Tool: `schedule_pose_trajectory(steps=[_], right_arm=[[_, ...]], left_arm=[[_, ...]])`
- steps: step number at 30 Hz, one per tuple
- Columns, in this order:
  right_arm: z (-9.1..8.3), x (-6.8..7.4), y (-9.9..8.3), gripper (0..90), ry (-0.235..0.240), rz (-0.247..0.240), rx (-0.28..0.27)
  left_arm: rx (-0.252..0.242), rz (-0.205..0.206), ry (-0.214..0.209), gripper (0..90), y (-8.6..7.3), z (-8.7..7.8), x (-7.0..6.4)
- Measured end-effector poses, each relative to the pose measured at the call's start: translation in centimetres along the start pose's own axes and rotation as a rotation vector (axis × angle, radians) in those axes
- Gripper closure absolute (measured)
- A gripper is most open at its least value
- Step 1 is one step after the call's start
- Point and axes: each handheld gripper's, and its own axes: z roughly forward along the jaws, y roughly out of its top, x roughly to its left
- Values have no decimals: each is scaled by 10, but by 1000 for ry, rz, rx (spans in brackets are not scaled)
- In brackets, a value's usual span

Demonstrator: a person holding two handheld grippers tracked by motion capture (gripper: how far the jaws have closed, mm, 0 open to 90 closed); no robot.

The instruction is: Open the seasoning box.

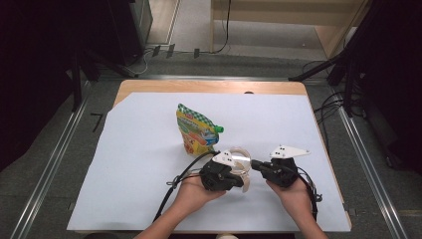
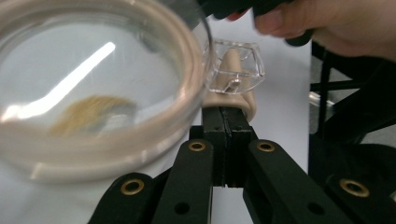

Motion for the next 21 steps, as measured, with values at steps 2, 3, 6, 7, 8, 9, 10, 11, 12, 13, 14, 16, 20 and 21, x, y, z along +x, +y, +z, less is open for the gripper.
schedule_pose_trajectory(steps=[2,3,6,7,8,9,10,11,12,13,14,16,20,21], right_arm=[[1,-1,0,900,-3,0,0],[1,-1,0,900,-3,0,0],[-1,-3,-1,900,3,9,-2],[-6,-2,-2,900,10,13,-3],[-8,-1,-2,900,12,11,-3],[-11,1,-3,900,13,11,3],[-14,4,-5,900,17,10,5],[-14,4,-5,900,17,10,5],[-17,6,-6,900,19,8,6],[-24,12,-10,900,19,4,11],[-27,13,-11,900,19,8,11],[-33,17,-13,900,29,7,8],[-37,25,-19,900,41,2,17],[-38,32,-22,900,48,-2,25]], left_arm=[[7,-1,-3,900,0,0,0],[7,-1,-3,900,0,0,0],[7,-25,-18,900,-1,-8,4],[13,-29,-19,899,-2,-15,5],[11,-31,-21,892,-3,-18,5],[12,-30,-18,888,-3,-22,5],[14,-29,-17,883,-4,-26,5],[14,-29,-17,870,-4,-26,5],[21,-23,-12,870,-4,-30,6],[20,-9,-17,826,-5,-35,7],[20,-1,-16,797,-6,-37,7],[26,7,1,760,-7,-41,6],[15,4,15,711,-7,-49,7],[6,1,10,693,-8,-52,9]])
